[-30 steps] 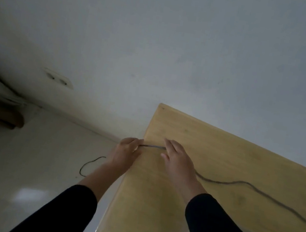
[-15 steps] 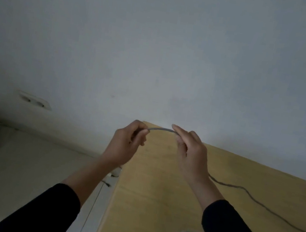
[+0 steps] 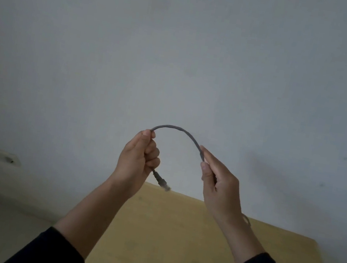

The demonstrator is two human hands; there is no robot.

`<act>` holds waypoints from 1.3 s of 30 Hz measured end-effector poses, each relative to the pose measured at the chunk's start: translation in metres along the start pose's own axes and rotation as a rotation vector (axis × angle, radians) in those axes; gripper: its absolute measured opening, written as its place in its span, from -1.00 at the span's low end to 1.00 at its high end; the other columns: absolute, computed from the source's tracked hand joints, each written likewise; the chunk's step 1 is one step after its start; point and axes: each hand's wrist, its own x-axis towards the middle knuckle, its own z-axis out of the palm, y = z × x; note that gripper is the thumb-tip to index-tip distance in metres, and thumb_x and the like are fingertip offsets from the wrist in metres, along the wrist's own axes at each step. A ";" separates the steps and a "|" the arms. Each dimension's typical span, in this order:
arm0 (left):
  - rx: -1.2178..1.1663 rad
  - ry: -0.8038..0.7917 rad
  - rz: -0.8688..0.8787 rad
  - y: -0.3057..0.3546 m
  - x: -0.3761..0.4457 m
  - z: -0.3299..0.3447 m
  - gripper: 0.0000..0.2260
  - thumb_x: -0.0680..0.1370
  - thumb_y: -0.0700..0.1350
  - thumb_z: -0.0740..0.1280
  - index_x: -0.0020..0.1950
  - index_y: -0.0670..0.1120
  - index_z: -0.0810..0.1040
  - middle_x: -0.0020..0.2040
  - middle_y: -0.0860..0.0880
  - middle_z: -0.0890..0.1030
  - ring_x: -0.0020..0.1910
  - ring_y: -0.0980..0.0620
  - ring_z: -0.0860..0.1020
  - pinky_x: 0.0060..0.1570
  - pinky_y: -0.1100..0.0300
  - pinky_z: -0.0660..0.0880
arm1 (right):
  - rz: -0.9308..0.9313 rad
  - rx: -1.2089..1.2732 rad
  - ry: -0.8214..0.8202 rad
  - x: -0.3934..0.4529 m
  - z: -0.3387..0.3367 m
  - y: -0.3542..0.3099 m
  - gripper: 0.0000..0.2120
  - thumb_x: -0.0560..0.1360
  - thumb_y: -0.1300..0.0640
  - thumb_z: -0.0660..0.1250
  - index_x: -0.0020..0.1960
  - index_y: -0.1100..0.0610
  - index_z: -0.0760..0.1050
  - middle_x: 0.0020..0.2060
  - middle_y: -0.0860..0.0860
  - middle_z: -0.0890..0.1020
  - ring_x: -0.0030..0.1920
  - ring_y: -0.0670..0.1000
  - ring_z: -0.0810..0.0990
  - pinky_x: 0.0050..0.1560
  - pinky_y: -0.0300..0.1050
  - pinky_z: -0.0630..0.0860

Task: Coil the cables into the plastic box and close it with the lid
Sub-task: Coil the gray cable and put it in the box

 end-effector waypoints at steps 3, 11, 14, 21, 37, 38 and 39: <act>-0.046 -0.059 -0.050 -0.009 -0.012 0.031 -0.75 0.64 -0.11 0.03 -0.18 -0.07 0.38 -0.45 0.07 0.22 -0.51 0.13 0.18 -0.52 0.33 0.21 | -0.063 -0.053 0.054 -0.005 -0.034 0.015 -0.68 0.55 0.15 0.18 0.28 0.09 0.47 -0.22 -0.01 0.64 -0.24 -0.13 0.55 -0.22 -0.38 0.45; -0.224 -0.274 -0.157 -0.025 -0.046 0.102 -0.68 0.62 -0.07 0.01 -0.12 -0.10 0.52 -0.44 0.04 0.07 -0.50 0.10 0.07 -0.49 0.27 0.10 | -0.032 -0.097 -0.063 0.008 -0.088 0.031 -0.69 0.56 0.19 0.22 0.28 -0.01 0.47 -0.40 0.00 0.48 -0.35 -0.06 0.41 -0.33 -0.36 0.34; -0.284 -0.272 -0.079 -0.016 -0.042 0.120 -0.69 0.63 0.03 0.03 -0.02 -0.05 0.53 -0.44 0.05 0.06 -0.49 0.09 0.05 -0.48 0.29 0.13 | 0.009 -0.073 -0.178 0.006 -0.090 0.027 -0.68 0.57 0.13 0.20 0.29 -0.09 0.44 -0.33 -0.02 0.58 -0.34 -0.08 0.48 -0.29 -0.31 0.40; -0.459 -0.126 0.078 0.019 -0.004 0.121 -0.77 0.66 -0.05 0.00 0.06 -0.01 0.45 -0.42 0.08 0.38 -0.46 0.16 0.34 -0.37 0.35 0.39 | 0.050 -0.082 -0.306 -0.018 -0.090 0.005 -0.68 0.60 0.05 0.11 0.32 0.01 0.43 -0.49 -0.30 0.43 -0.37 -0.32 0.46 -0.32 -0.43 0.33; 0.053 -0.257 0.177 0.013 -0.016 0.117 -0.74 0.66 -0.05 -0.03 0.00 0.02 0.45 -0.42 0.07 0.31 -0.44 0.12 0.24 -0.38 0.27 0.23 | -0.012 -0.260 -0.498 -0.022 -0.096 -0.036 -0.75 0.60 0.01 0.10 0.06 0.08 0.51 -0.43 -0.05 0.48 -0.41 -0.06 0.43 -0.32 -0.18 0.34; 0.173 -0.264 0.199 0.006 -0.018 0.113 -0.74 0.66 -0.06 -0.03 0.02 0.02 0.45 -0.42 0.06 0.33 -0.43 0.12 0.26 -0.35 0.23 0.24 | -0.041 -0.284 -0.502 -0.019 -0.099 -0.039 -0.76 0.59 0.02 0.11 -0.04 0.11 0.50 -0.41 0.00 0.51 -0.38 0.00 0.44 -0.32 -0.12 0.34; 0.261 -0.277 0.214 -0.001 -0.021 0.109 -0.74 0.66 -0.05 -0.02 0.03 0.02 0.46 -0.42 0.05 0.37 -0.42 0.11 0.30 -0.32 0.20 0.26 | -0.059 -0.303 -0.506 -0.016 -0.104 -0.042 -0.77 0.58 0.02 0.13 -0.10 0.12 0.48 -0.40 0.00 0.52 -0.37 0.01 0.44 -0.32 -0.10 0.34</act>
